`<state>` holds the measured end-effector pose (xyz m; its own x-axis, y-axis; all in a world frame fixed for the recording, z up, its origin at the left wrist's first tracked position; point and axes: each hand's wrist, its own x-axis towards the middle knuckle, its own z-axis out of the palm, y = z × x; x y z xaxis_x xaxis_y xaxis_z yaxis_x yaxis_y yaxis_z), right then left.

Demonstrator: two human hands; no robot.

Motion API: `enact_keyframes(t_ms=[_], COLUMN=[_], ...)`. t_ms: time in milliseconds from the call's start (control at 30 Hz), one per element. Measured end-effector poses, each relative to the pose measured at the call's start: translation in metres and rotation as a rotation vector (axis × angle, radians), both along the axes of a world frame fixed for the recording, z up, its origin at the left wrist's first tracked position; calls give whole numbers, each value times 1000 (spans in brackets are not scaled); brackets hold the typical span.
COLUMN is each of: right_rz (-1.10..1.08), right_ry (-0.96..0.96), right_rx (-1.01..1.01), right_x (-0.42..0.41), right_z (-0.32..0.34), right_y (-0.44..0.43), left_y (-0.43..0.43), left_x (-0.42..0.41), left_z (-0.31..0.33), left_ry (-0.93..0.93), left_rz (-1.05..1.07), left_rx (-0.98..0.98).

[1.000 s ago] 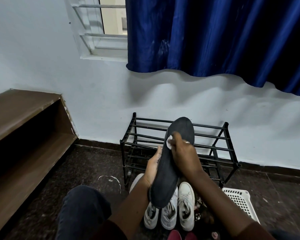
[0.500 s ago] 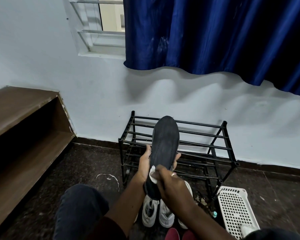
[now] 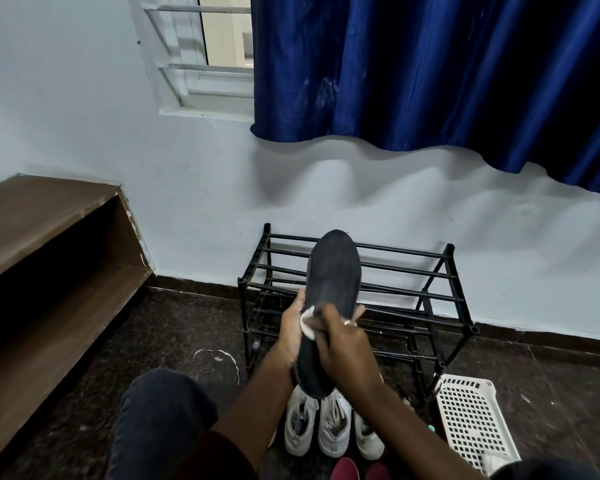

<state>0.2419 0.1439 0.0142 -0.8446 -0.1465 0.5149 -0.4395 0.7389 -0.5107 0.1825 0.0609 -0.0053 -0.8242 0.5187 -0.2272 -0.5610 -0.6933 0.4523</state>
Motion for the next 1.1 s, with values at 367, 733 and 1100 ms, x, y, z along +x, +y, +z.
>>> enact_keyframes(t_ms=[367, 733, 1100], right_rz=[-52, -8, -120], right_ry=[41, 51, 152], right_rx=[101, -1, 213], right_x=[9, 37, 11], right_z=[-1, -11, 5], right_y=[9, 1, 17], left_y=[-2, -8, -4], left_x=[2, -10, 0], left_z=[3, 16, 18], left_ry=[-44, -71, -82], left_rz=[-31, 80, 46], left_rx=[-47, 18, 40])
